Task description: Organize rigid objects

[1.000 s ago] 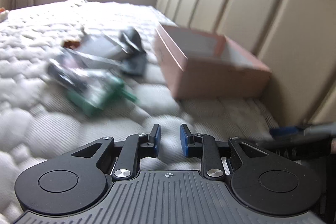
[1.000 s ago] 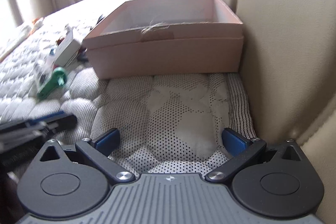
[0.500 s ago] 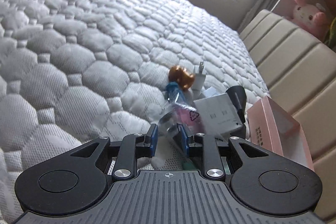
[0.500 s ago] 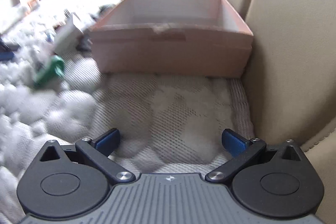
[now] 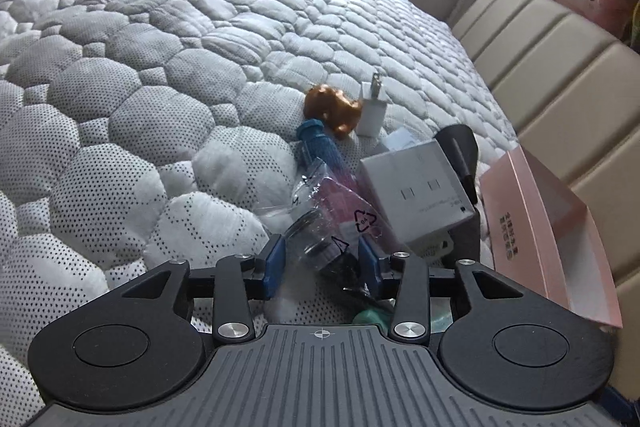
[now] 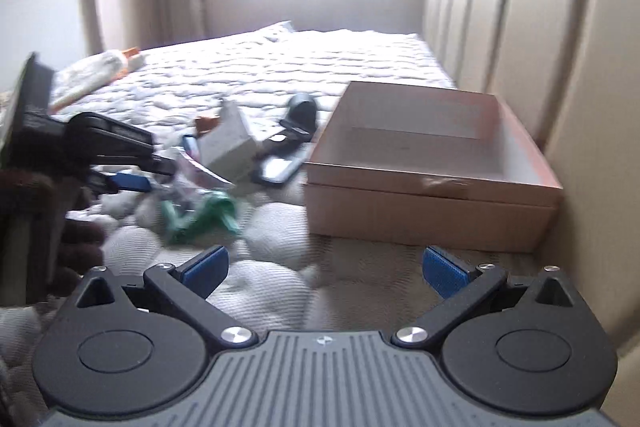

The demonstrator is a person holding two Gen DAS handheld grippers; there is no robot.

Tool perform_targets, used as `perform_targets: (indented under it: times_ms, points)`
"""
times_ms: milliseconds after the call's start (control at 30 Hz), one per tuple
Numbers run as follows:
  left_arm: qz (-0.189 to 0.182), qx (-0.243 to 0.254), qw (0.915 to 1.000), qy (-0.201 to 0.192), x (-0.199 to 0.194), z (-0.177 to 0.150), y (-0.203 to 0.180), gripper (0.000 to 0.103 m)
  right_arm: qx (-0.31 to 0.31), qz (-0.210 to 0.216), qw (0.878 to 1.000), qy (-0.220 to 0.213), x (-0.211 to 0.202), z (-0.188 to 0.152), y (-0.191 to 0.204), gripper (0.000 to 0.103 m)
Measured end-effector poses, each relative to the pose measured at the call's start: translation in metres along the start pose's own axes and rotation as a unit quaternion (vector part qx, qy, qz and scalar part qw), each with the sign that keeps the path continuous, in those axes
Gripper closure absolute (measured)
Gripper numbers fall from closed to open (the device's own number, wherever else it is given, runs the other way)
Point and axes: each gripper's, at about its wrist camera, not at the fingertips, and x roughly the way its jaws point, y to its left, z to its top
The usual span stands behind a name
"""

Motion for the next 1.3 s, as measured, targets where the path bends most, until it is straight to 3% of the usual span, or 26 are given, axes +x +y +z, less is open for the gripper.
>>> perform_targets:
  times_ms: [167, 300, 400, 467, 633, 733, 833, 900, 967, 1133, 1167, 1200, 1300]
  points:
    - [-0.050, -0.048, 0.9970, 0.034, -0.003, -0.015, 0.001, 0.060, -0.042, -0.006, 0.999, -0.021, -0.007, -0.003, 0.018, 0.000]
    - [-0.035, -0.007, 0.9994, 0.006, 0.006, -0.009, -0.013, 0.060, -0.048, -0.016, 0.998, -0.026, -0.019, -0.014, 0.024, 0.000]
    - [0.006, 0.050, 0.9986, -0.013, 0.004, 0.000, -0.016, 0.060, -0.049, -0.012, 0.999, -0.020, -0.019, -0.024, 0.029, 0.000]
    - [0.021, 0.060, 0.9977, -0.024, -0.007, 0.002, -0.005, 0.060, -0.057, -0.004, 0.998, -0.028, -0.020, -0.024, 0.036, 0.000]
    - [0.020, 0.032, 0.9984, -0.042, -0.044, 0.005, 0.042, 0.060, -0.086, 0.056, 0.994, -0.023, 0.008, -0.004, 0.067, 0.001]
    - [0.003, 0.011, 0.9989, -0.044, -0.064, 0.007, 0.065, 0.060, -0.097, 0.087, 0.991, -0.009, 0.039, 0.012, 0.084, 0.008]
    - [-0.008, -0.004, 0.9989, -0.047, -0.073, 0.010, 0.080, 0.060, -0.115, 0.083, 0.990, 0.009, 0.069, 0.021, 0.098, 0.009]
    - [-0.018, -0.010, 0.9987, -0.046, -0.074, 0.014, 0.083, 0.060, -0.126, 0.074, 0.989, 0.023, 0.085, 0.022, 0.102, 0.014]
    - [-0.030, -0.006, 0.9982, -0.051, -0.071, 0.020, 0.078, 0.060, -0.126, 0.078, 0.988, 0.042, 0.094, 0.023, 0.101, 0.040]
    - [-0.073, 0.085, 0.9918, -0.060, -0.046, 0.047, 0.025, 0.060, -0.108, 0.075, 0.990, 0.044, 0.067, 0.021, 0.085, 0.044]
    - [-0.082, 0.106, 0.9888, -0.065, -0.038, 0.054, 0.014, 0.060, -0.102, 0.073, 0.991, 0.042, 0.057, 0.020, 0.078, 0.069]
    - [-0.084, 0.124, 0.9863, -0.070, -0.029, 0.059, 0.005, 0.060, -0.095, 0.073, 0.992, 0.046, 0.048, 0.017, 0.071, 0.077]
    - [-0.050, 0.155, 0.9850, -0.056, 0.002, 0.072, -0.010, 0.068, -0.066, 0.043, 0.996, 0.049, 0.025, 0.006, 0.043, 0.079]
